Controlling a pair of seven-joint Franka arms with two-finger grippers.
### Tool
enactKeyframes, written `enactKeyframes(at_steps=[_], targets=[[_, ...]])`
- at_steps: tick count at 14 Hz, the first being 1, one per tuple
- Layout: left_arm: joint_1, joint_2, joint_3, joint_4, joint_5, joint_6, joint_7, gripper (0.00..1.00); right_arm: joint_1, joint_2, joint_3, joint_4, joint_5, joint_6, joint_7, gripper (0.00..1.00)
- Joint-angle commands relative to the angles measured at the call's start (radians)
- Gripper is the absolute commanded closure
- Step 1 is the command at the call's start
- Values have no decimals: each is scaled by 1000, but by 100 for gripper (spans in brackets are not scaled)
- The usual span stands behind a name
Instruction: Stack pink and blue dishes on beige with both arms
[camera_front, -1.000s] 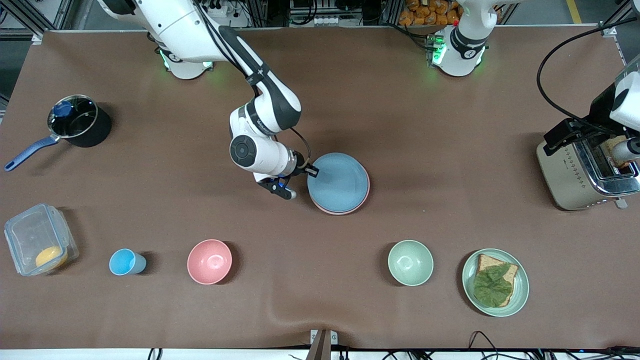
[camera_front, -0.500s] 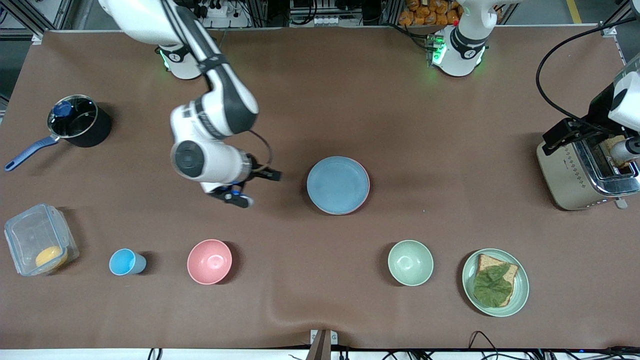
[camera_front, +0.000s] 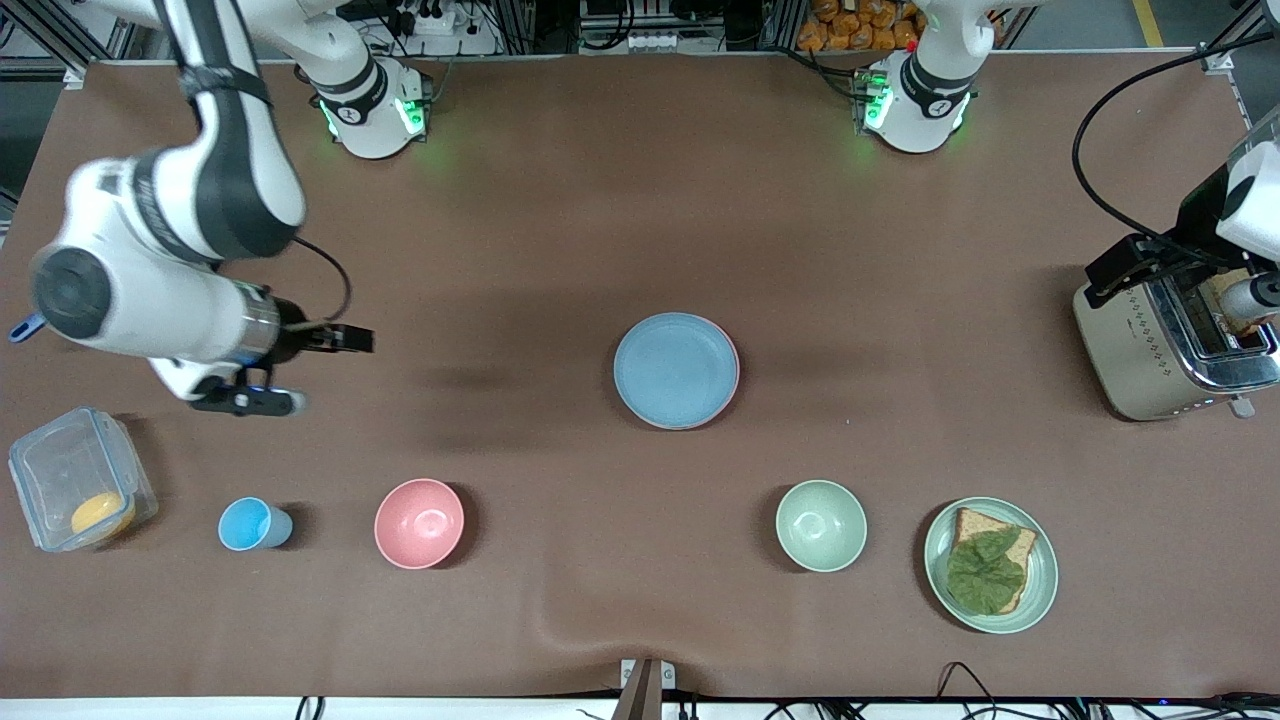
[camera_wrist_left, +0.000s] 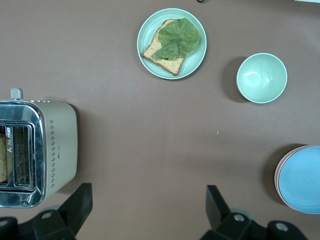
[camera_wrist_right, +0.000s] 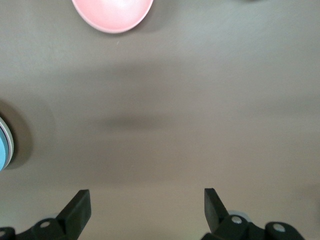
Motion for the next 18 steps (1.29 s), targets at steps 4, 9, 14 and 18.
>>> enactKeyframes(at_steps=[4,9,14,18], targets=[[6,-9,-2,17,-12,-41,23,0,-363,-172,333,-27,-162,-43,-128,0],[6,-9,-22,17,-21,-87,86,0,-431,-213,400,95,-195,-167,-125,0],[4,-8,-31,24,-23,-103,116,0,-470,-207,402,123,-195,-172,-135,0],[-1,-8,-39,37,-21,-103,116,0,-480,-203,402,128,-215,-164,-164,0]])
